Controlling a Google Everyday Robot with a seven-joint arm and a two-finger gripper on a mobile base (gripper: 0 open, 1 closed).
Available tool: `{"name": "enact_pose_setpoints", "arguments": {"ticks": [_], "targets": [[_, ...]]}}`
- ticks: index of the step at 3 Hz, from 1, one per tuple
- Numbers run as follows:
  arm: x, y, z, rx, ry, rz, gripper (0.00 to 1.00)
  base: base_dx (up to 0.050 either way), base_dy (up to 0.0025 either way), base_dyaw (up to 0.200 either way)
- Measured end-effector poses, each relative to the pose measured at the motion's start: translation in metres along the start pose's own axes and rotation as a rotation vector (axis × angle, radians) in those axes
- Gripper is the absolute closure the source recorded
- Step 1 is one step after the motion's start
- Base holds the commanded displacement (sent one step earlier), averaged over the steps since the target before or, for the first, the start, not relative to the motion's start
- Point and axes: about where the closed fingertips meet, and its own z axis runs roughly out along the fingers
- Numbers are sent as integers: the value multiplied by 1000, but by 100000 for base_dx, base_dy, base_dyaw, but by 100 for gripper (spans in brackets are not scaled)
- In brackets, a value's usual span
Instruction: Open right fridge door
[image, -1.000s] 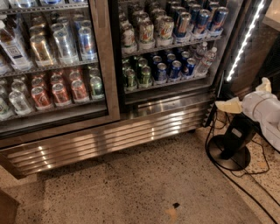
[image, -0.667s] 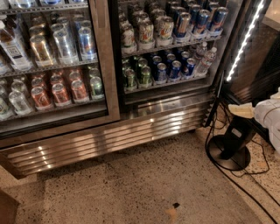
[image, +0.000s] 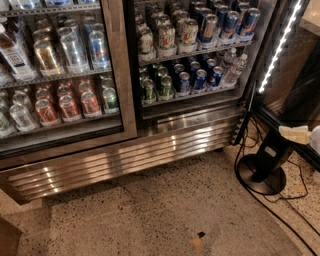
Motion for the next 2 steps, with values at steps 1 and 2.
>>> {"name": "enact_pose_setpoints", "arguments": {"ticks": [1,2], "targets": [[-12,7,-9,-45,-53,-58,0,0,0,0],[-45,35,-7,-156,-132,-76,0,0,0,0]]}}
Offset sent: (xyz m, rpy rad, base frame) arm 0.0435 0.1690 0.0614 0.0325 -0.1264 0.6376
